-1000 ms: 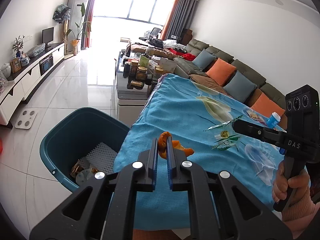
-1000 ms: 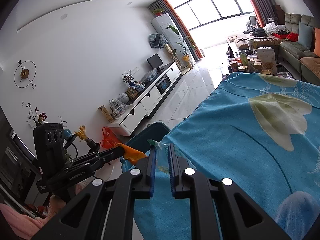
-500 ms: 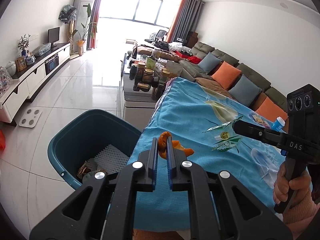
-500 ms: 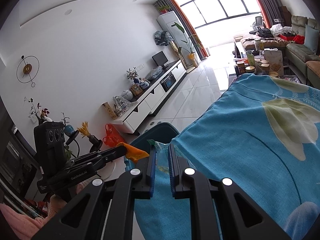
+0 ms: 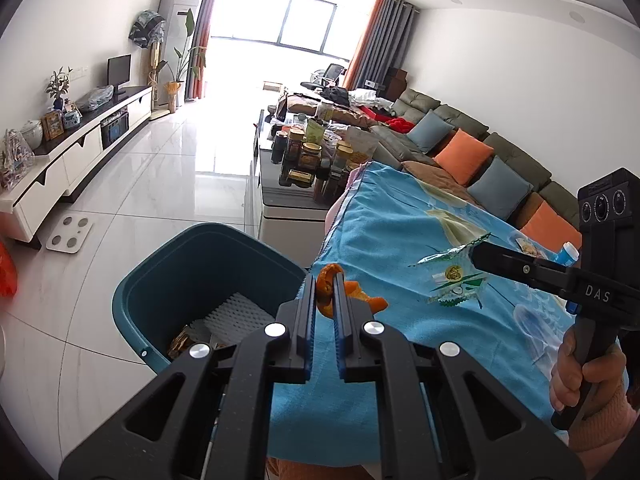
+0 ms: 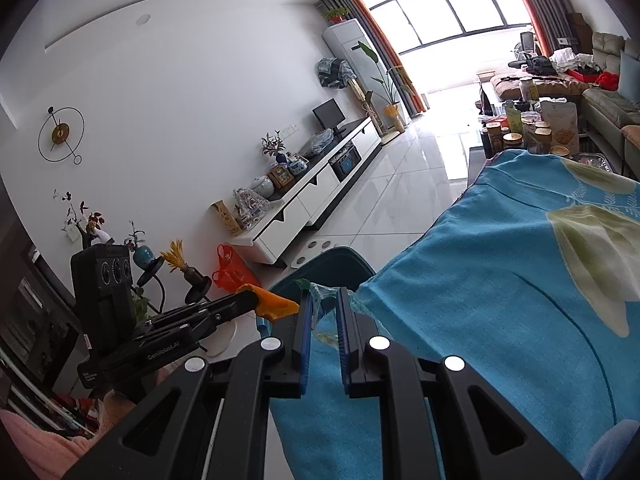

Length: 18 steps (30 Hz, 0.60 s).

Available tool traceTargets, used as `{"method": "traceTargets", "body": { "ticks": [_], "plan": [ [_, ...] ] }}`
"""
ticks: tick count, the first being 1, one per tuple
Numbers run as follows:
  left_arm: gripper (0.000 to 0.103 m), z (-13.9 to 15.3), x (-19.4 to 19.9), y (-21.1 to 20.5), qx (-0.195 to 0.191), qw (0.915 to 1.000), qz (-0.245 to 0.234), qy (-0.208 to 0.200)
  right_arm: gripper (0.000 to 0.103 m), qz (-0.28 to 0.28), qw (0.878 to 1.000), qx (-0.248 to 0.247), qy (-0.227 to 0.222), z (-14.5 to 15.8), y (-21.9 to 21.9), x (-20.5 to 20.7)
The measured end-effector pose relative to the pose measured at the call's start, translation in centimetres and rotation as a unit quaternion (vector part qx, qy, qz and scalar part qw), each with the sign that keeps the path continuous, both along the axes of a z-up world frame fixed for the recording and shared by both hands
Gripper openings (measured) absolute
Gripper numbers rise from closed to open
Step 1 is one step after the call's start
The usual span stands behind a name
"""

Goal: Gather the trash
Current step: 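Grasp the green-patterned plastic wrapper with the right tool while the left tool holds its peel over the bin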

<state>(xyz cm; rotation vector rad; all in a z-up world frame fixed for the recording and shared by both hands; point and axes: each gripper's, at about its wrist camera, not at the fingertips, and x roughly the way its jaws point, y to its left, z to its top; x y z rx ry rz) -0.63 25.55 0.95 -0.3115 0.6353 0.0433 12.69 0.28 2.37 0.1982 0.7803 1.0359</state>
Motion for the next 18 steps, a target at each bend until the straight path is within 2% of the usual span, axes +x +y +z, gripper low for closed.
{"method": "traceTargets", "body": {
  "ticks": [18],
  "plan": [
    [0.009, -0.1, -0.6, 1.4, -0.002, 0.9997, 0.023, 0.001, 0.011, 0.019, 1.0, -0.005, -0.003, 0.2, 2.5, 0.1]
  ]
}}
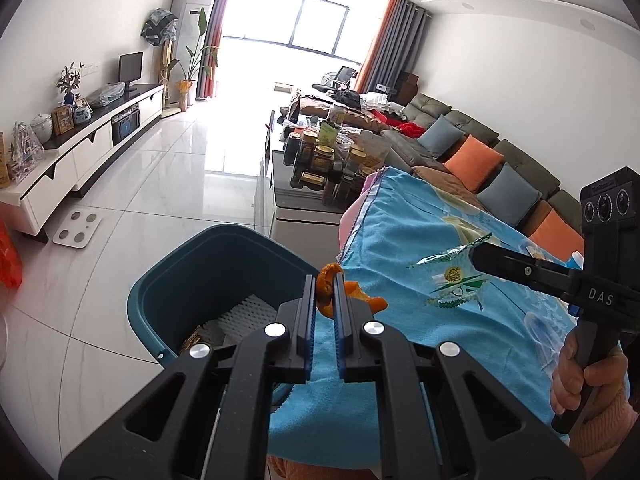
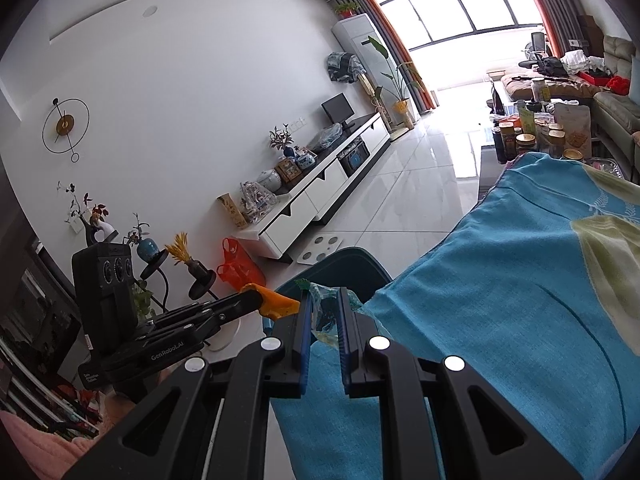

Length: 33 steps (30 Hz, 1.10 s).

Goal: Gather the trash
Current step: 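Grasp the green-patterned plastic wrapper with the right tool while the left tool holds its peel over the bin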

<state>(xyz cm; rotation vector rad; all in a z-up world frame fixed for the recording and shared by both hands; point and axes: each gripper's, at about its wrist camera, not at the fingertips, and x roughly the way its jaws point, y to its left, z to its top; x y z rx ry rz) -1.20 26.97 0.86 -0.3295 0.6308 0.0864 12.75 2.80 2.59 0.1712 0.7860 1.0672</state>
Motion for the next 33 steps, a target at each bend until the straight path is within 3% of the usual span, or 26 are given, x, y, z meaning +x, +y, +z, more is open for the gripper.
{"method": "traceTargets", "body": {
  "ticks": [33],
  "plan": [
    [0.009, -1.2, 1.0, 0.7, 0.001, 0.9996, 0.029, 0.005, 0.011, 0.025, 0.999, -0.02, -0.002, -0.3, 3.4, 0.0]
  ]
}}
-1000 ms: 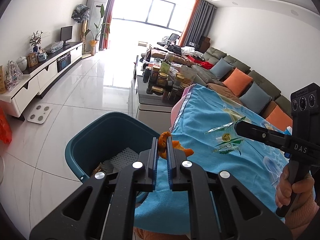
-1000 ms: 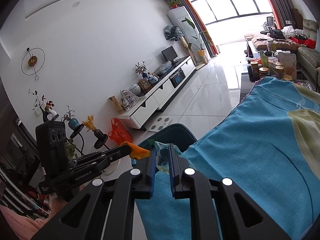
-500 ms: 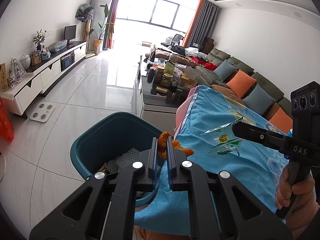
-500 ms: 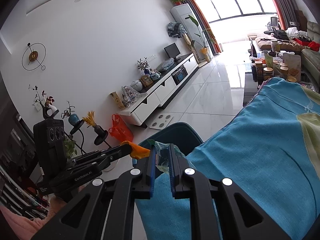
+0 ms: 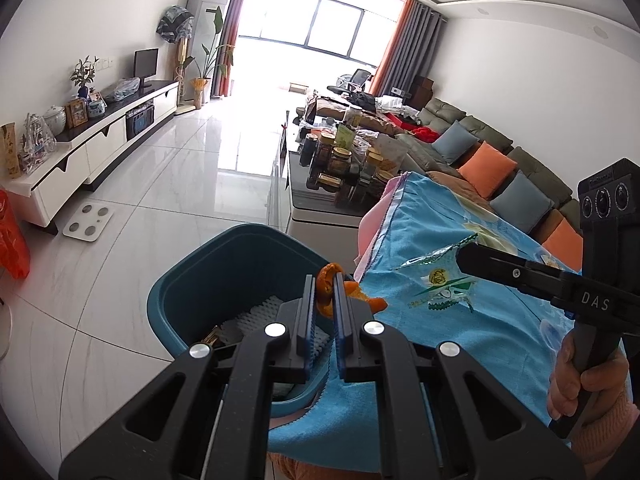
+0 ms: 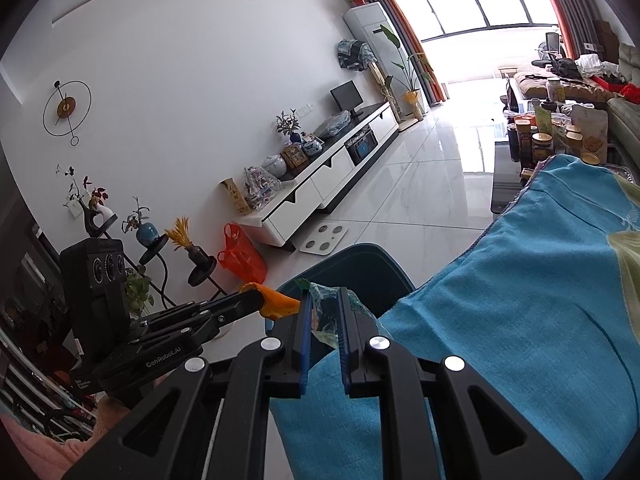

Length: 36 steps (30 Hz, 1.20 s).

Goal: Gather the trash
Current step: 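Grasp the green-patterned plastic wrapper with the right tool while the left tool holds its peel over the bin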

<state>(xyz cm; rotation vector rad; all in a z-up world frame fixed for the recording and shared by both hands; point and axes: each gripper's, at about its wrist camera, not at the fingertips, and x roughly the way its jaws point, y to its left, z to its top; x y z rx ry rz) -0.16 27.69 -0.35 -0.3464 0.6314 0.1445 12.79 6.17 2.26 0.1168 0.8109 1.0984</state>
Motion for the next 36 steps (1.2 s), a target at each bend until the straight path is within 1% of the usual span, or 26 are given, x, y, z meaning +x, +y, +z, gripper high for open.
{"method": "traceTargets", "body": {
  "ticks": [36],
  "plan": [
    [0.009, -2.7, 1.5, 0.8, -0.005, 0.9992, 0.033, 0.022, 0.011, 0.026, 0.999, -0.029, 0.001, -0.9, 4.6, 0.8]
  ]
}}
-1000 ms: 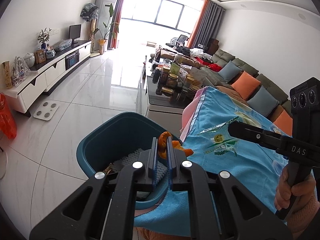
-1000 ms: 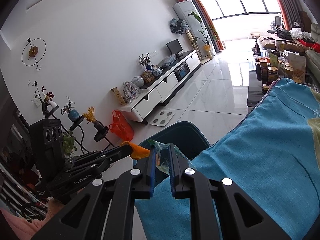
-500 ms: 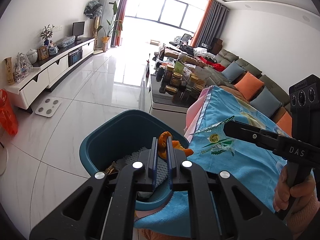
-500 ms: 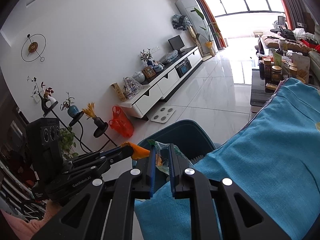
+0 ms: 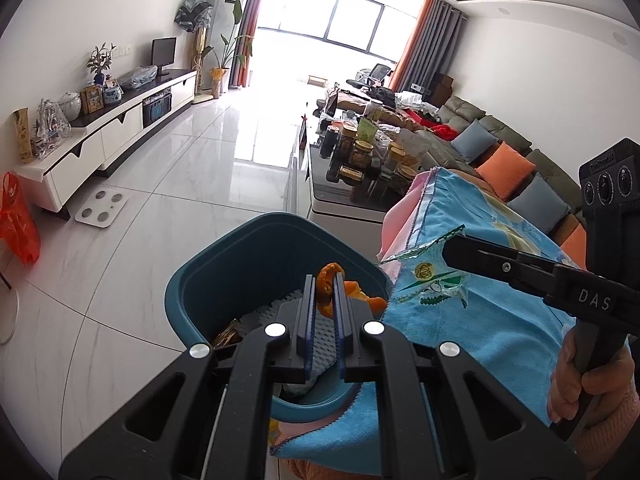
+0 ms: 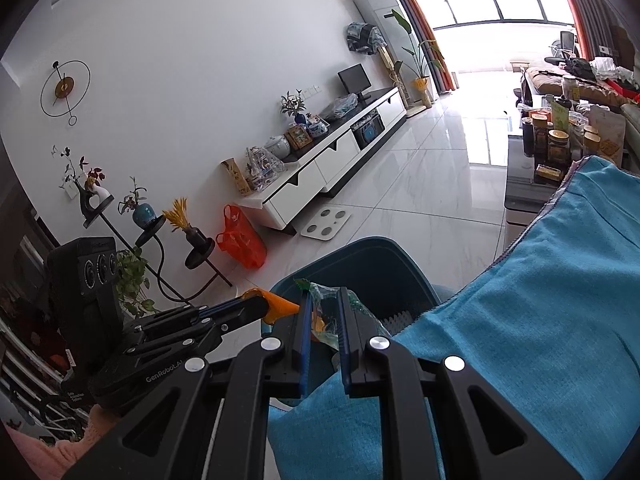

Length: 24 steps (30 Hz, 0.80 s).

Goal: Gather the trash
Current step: 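Grasp the green-patterned plastic wrapper with the right tool while the left tool holds its peel over the bin, then bring the wrapper over the bin and open both tools to drop everything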

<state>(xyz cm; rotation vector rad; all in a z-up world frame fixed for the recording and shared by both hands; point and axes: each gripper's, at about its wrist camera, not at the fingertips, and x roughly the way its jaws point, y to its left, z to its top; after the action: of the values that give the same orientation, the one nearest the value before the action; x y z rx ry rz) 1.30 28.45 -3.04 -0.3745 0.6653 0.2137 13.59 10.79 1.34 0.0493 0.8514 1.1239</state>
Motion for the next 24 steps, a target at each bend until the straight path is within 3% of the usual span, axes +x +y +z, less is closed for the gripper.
{"method": "traceTargets", "body": {
  "ticks": [24],
  "plan": [
    [0.009, -1.2, 1.1, 0.3, -0.002, 0.9999, 0.012, 0.011, 0.011, 0.01, 1.0, -0.017, 0.003, -0.9, 2.2, 0.5]
  ]
}}
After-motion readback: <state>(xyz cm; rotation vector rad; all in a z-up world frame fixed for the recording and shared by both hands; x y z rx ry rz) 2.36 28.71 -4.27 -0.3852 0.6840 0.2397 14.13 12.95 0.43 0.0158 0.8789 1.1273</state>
